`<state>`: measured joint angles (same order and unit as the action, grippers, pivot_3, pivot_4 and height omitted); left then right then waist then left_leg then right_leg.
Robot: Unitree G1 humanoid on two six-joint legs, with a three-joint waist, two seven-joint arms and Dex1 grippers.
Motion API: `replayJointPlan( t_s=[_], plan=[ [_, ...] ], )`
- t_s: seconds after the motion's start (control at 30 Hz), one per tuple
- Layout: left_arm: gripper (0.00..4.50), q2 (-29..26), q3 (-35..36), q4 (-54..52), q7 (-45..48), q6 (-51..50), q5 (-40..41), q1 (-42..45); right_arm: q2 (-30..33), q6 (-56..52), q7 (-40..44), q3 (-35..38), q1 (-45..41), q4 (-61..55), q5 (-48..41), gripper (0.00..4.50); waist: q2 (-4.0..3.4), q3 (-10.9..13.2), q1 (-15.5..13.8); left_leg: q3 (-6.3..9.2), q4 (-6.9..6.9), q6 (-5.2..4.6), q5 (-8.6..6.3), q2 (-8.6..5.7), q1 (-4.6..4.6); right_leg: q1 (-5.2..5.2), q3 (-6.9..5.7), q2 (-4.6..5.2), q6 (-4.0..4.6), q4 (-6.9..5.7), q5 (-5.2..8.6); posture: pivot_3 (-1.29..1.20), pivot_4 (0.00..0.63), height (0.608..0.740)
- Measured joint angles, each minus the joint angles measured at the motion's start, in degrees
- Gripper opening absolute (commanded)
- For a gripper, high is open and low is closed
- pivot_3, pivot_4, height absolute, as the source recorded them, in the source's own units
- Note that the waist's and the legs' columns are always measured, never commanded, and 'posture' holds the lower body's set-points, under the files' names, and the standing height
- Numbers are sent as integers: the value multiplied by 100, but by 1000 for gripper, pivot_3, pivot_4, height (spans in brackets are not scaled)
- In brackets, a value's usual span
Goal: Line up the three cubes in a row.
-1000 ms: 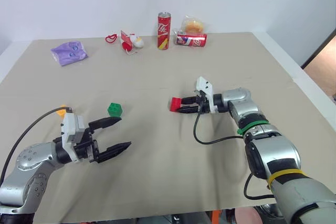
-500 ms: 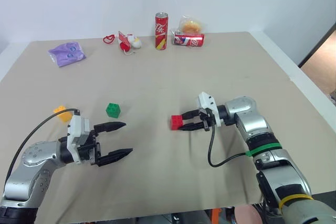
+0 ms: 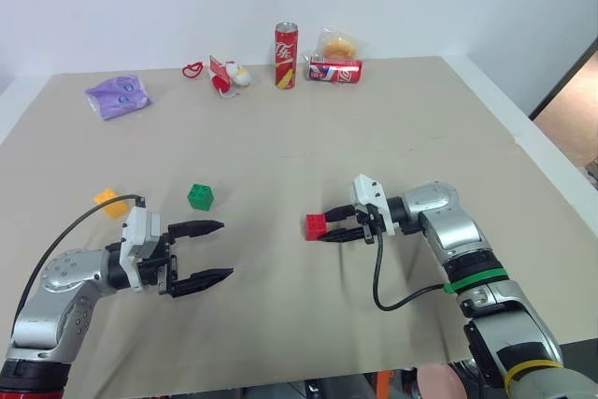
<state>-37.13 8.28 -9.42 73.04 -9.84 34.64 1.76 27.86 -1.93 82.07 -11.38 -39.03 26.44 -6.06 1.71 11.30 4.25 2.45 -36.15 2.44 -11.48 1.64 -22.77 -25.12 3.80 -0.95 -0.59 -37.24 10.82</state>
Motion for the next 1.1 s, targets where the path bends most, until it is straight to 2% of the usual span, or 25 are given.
replayJointPlan(
  t_s=[0.23,0.3,0.4,0.5,0.53,0.8,0.9,1.1],
  plan=[
    [4500,33,-3,0,-7,15,-45,0,-2,-6,-128,0,7,26,-49,1183,0,0,2,0,-8,0,0,0,0,1,1,0,-4,0,-4,0,150,740],
    [4500,37,-3,0,-8,30,-52,-1,-2,-5,-115,0,7,33,-59,2233,0,0,2,0,-8,0,0,0,0,1,1,0,-3,0,-4,0,150,740],
    [4500,45,-3,4,-15,72,-60,0,-24,3,-125,0,4,155,-65,3363,0,0,2,-1,-8,0,0,0,-2,1,2,0,-3,0,-3,0,150,740],
    [4500,48,-2,49,-19,80,-67,10,-66,39,-126,0,-9,248,-65,4323,0,0,3,-2,-8,0,0,0,-2,0,3,0,-3,0,-3,0,150,740],
    [4500,51,-2,67,-21,80,-68,15,-78,56,-126,-1,-23,281,-63,4442,0,0,3,-2,-8,0,0,0,-2,0,2,0,-3,0,-3,0,150,740],
    [4500,62,-1,115,-37,103,-78,38,22,-15,246,-37,-247,475,-71,4442,0,0,2,-2,-7,0,0,-1,-4,0,3,1,-3,0,-3,0,150,740],
    [4500,61,117,112,-178,56,-14,-79,550,-71,584,-47,-343,482,-163,4442,-1,1,1,-11,-8,0,0,-4,-7,-3,9,5,-4,1,-3,0,150,740],
    [4500,62,552,-124,-772,-552,551,-310,1367,126,653,-26,-630,571,-504,4442,2,2,5,-16,-7,-2,-1,1,-2,-5,13,0,-3,0,-3,0,150,740]
  ],
)
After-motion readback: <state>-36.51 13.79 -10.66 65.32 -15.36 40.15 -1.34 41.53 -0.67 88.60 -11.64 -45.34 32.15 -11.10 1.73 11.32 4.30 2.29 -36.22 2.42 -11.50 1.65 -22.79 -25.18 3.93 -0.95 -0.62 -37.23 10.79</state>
